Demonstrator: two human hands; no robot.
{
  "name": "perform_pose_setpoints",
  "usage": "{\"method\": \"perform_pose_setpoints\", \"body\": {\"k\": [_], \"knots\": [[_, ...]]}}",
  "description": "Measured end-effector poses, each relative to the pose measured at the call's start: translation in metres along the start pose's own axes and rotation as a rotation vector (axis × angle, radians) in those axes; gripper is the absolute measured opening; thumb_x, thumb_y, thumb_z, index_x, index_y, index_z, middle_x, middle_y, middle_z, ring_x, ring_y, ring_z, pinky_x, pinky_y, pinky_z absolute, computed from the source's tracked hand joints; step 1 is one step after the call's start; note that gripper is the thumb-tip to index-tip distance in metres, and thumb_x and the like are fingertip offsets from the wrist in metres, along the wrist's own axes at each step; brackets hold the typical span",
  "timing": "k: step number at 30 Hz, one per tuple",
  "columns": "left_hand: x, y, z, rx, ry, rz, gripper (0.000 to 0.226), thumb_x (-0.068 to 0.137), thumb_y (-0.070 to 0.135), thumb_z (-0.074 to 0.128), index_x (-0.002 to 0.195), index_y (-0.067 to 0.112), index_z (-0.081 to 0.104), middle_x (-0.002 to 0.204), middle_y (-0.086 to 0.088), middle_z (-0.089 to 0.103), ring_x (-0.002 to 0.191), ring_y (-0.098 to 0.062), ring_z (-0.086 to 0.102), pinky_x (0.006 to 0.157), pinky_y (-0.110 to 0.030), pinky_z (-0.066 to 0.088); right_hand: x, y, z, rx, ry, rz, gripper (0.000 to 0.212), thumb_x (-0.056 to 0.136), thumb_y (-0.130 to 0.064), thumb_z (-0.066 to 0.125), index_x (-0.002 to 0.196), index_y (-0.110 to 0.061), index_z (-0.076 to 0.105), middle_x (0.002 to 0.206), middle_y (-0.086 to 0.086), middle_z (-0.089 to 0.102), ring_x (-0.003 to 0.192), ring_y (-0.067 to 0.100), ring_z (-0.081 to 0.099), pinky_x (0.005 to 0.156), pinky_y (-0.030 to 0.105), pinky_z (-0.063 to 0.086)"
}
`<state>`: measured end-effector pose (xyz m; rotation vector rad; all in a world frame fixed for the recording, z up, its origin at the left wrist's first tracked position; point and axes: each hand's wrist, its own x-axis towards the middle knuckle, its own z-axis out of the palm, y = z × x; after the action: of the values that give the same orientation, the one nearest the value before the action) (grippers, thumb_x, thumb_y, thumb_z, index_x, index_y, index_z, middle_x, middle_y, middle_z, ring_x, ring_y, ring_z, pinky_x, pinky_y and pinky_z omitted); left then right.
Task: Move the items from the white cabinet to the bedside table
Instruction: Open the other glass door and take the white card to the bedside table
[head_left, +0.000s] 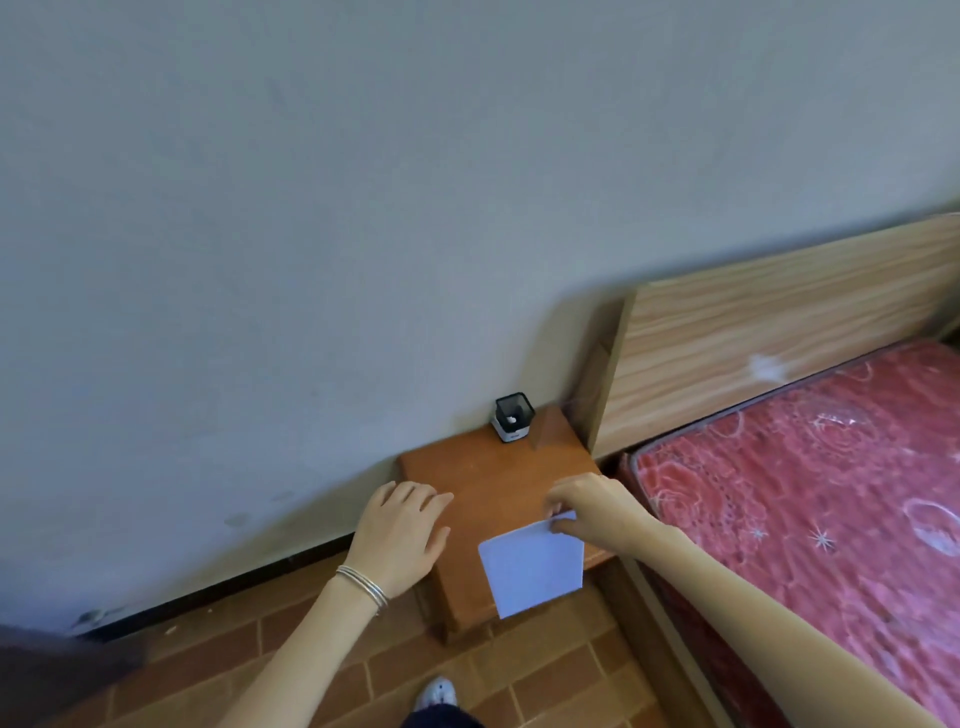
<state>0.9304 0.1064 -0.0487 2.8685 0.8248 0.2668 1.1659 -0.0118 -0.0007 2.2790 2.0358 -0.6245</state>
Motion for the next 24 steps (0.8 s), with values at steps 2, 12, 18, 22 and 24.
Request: {"method": "perform_pose_setpoints", "body": {"k": [2, 12, 18, 22, 24], "knots": [[0.021, -0.019, 0.008, -0.005, -0.007, 0.007, 0.039, 0.076, 0.038, 0.046, 0.1, 0.021, 0.07, 0.091, 0.006, 0.067, 0.084, -0.016, 0.063, 0.077, -0.033, 0.051, 0.035, 0.009, -0.002, 0.002, -0.016, 0.01, 0.012, 0.087, -0.026, 0.059, 0.096, -0.022, 0.065, 0.102, -0.008, 0.065, 0.095, 0.011, 0.058, 0.074, 0.028, 0.048], [0.107, -0.085, 0.064, 0.013, -0.067, -0.066, 0.044, 0.07, 0.041, 0.04, 0.095, 0.022, 0.07, 0.086, 0.006, 0.066, 0.078, -0.017, 0.062, 0.069, -0.031, 0.05, 0.183, 0.064, 0.028, 0.038, 0.044, 0.045, 0.01, 0.086, -0.023, 0.056, 0.094, -0.026, 0.063, 0.1, -0.011, 0.064, 0.092, 0.016, 0.058, 0.062, 0.026, 0.033], [0.133, -0.1, 0.121, -0.006, -0.061, -0.192, 0.046, 0.072, 0.042, 0.039, 0.098, 0.021, 0.071, 0.089, 0.005, 0.068, 0.079, -0.017, 0.064, 0.07, -0.031, 0.052, 0.254, 0.108, 0.074, 0.023, 0.027, 0.005, 0.014, 0.088, -0.02, 0.054, 0.097, -0.024, 0.064, 0.104, -0.011, 0.064, 0.091, 0.016, 0.06, 0.064, 0.026, 0.04], [0.146, -0.101, 0.161, 0.001, -0.086, -0.256, 0.047, 0.072, 0.041, 0.039, 0.099, 0.019, 0.071, 0.089, 0.002, 0.068, 0.08, -0.019, 0.064, 0.068, -0.034, 0.051, 0.286, 0.134, 0.102, 0.08, 0.029, -0.006, 0.009, 0.086, -0.02, 0.059, 0.09, -0.024, 0.066, 0.097, -0.011, 0.066, 0.087, 0.014, 0.061, 0.066, 0.029, 0.049], [0.152, -0.1, 0.177, 0.005, -0.104, -0.28, 0.045, 0.072, 0.041, 0.042, 0.098, 0.018, 0.071, 0.088, 0.002, 0.068, 0.079, -0.02, 0.064, 0.067, -0.033, 0.051, 0.299, 0.143, 0.113, 0.103, 0.034, -0.005, 0.008, 0.085, -0.02, 0.061, 0.088, -0.024, 0.067, 0.095, -0.01, 0.066, 0.086, 0.014, 0.062, 0.065, 0.03, 0.049]]}}
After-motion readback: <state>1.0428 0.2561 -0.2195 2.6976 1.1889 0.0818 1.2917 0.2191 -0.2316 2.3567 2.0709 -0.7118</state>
